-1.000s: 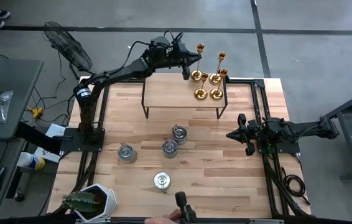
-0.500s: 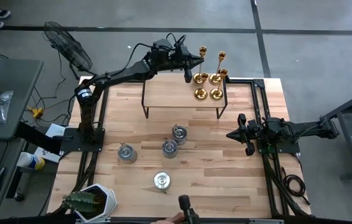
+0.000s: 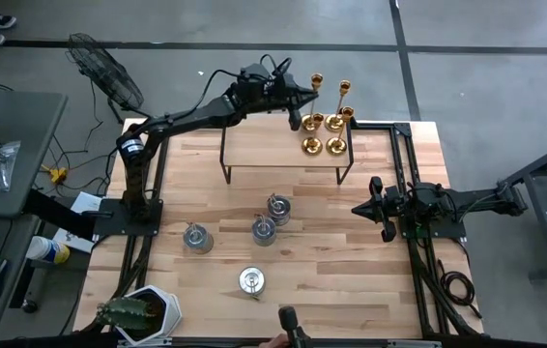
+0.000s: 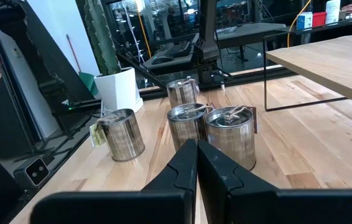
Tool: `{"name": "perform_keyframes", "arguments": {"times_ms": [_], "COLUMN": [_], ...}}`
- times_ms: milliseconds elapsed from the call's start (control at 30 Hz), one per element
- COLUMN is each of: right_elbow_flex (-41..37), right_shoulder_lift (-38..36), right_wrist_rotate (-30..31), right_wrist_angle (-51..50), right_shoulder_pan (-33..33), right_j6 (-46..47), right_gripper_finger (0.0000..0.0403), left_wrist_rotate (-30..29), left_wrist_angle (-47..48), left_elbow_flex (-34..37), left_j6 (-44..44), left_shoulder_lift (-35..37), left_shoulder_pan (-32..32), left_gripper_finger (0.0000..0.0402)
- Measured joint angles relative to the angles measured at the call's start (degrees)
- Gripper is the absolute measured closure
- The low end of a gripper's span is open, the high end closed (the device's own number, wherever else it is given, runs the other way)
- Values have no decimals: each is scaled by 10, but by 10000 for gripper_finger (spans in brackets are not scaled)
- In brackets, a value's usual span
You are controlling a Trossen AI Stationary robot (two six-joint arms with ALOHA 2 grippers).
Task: Pick & Place candle stick holders
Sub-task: Put the gold candle holder on the shelf aligned with the other candle holder
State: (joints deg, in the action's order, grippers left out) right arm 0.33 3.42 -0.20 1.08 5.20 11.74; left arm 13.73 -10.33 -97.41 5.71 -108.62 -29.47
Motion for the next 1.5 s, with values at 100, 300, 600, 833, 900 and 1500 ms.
{"name": "perform_keyframes", "arguments": {"times_ms": [100, 300, 600, 833, 900, 1500], "right_elbow_flex": [0, 0, 0, 0, 0, 0], "right_shoulder_lift": [0, 0, 0, 0, 0, 0], "right_wrist_rotate": [0, 0, 0, 0, 0, 0], "right_wrist_angle": [0, 0, 0, 0, 0, 0], "right_shoulder_pan": [0, 0, 0, 0, 0, 0], "right_j6": [0, 0, 0, 0, 0, 0], "right_gripper_finger": [399, 399, 399, 399, 399, 399], "left_wrist_rotate": [-22, -30, -44, -59, -60, -75], "left_wrist_angle": [2, 5, 11, 5, 0, -2], "left_elbow_flex": [0, 0, 0, 1, 1, 1], "left_j6": [-1, -4, -4, -24, -25, -30], "left_shoulder_lift": [0, 0, 0, -13, -17, -19], "left_shoulder_pan": [4, 9, 15, 17, 18, 18], "left_gripper_finger": [382, 382, 382, 382, 382, 382]}}
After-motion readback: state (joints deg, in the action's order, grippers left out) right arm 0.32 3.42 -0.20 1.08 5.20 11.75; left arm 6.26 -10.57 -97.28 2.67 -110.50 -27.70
